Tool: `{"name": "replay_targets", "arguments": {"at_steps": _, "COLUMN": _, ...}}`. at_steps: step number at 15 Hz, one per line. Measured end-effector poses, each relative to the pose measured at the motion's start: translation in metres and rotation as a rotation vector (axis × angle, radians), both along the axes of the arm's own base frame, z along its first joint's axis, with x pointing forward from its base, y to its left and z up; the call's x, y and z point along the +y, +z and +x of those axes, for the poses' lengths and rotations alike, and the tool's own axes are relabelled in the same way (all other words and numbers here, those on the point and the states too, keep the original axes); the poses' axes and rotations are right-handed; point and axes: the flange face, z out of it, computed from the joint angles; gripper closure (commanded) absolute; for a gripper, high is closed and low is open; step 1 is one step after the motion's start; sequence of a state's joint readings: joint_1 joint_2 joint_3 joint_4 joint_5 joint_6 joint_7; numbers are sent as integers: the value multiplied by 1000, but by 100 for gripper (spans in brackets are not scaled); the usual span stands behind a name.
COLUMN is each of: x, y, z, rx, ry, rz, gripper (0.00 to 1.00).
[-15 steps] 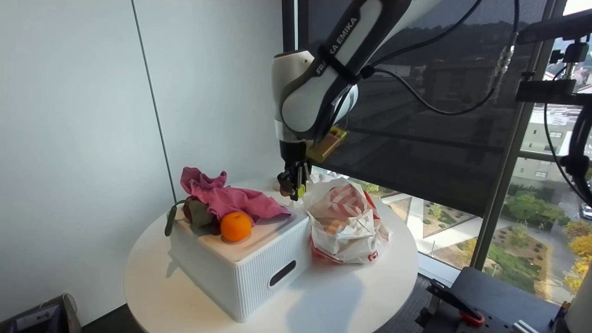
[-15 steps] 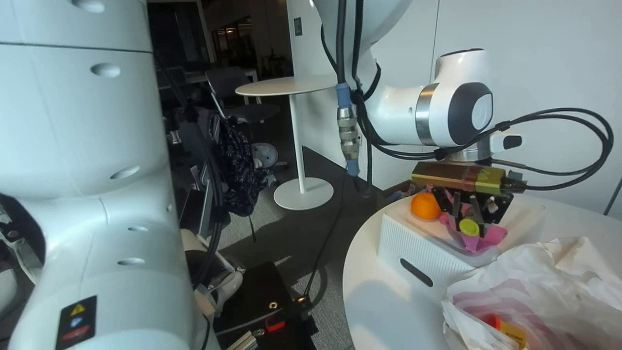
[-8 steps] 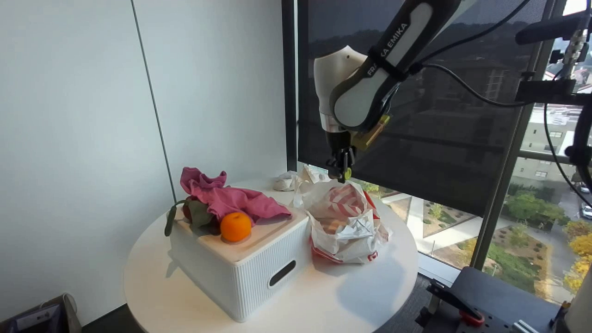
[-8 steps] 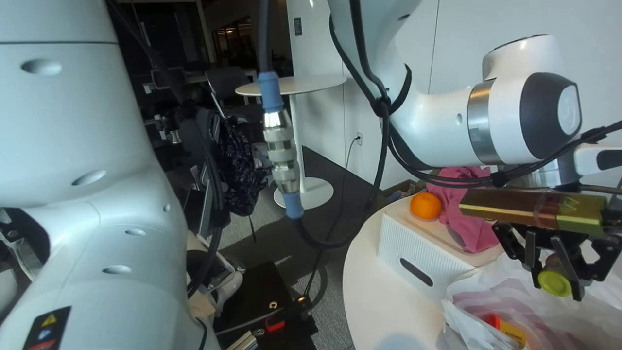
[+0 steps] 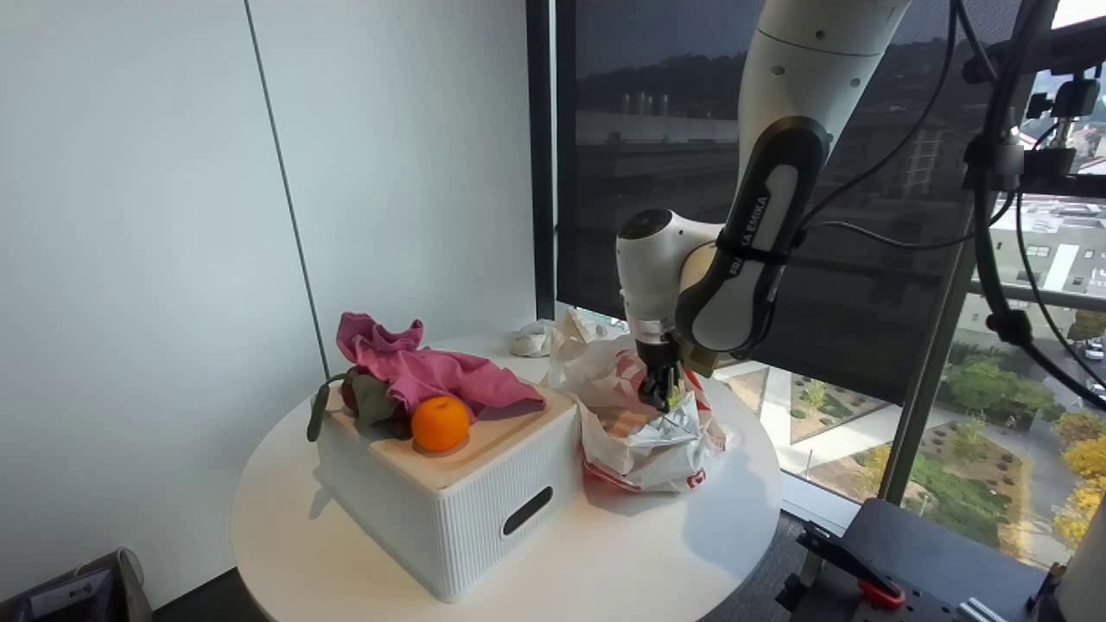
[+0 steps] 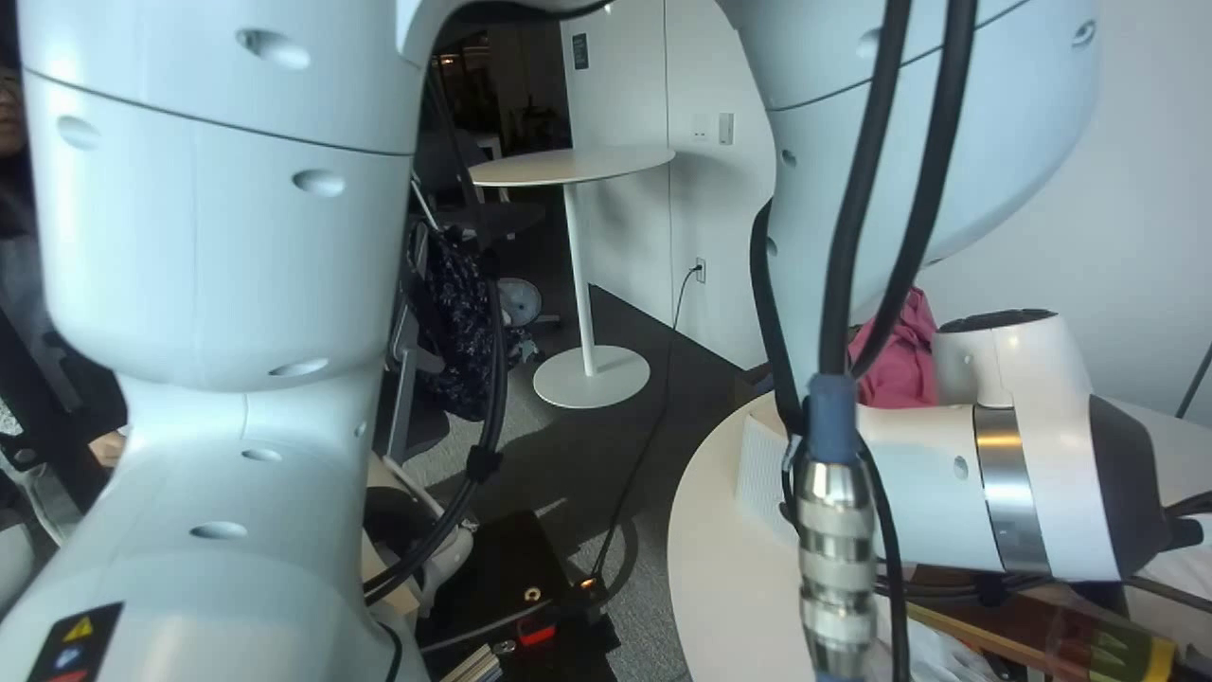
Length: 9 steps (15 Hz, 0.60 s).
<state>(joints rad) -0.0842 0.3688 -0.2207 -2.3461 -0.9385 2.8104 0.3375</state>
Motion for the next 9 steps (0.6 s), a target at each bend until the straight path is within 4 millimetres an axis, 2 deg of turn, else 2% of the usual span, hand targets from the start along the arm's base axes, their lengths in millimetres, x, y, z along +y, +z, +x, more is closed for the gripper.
{"name": "replay_targets", "arguments": {"at_steps": 1, "x": -1, "y": -11, "z": 1, "rx": 2, "ry": 0, "rz": 0, "gripper": 33}}
{"name": "replay_targets", "arguments": {"at_steps": 2, "x": -3, "y": -19, "z": 2, "rx": 0, "ry": -2, "rz": 1, "gripper": 32}}
{"name": "replay_targets", "arguments": {"at_steps": 5, "x": -6, "y": -21, "z": 14, "rx": -39, "ry": -13, "rz": 11, "gripper": 10}}
{"name": "replay_targets", "arguments": {"at_steps": 7, "x": -6, "y": -4, "z": 23, "rx": -80, "ry": -27, "rz": 21, "gripper": 0}}
{"name": "replay_targets", "arguments": {"at_steps": 9, "x": 3, "y": 28, "z": 32, "rx": -123, "ry": -31, "rz": 48, "gripper": 0}}
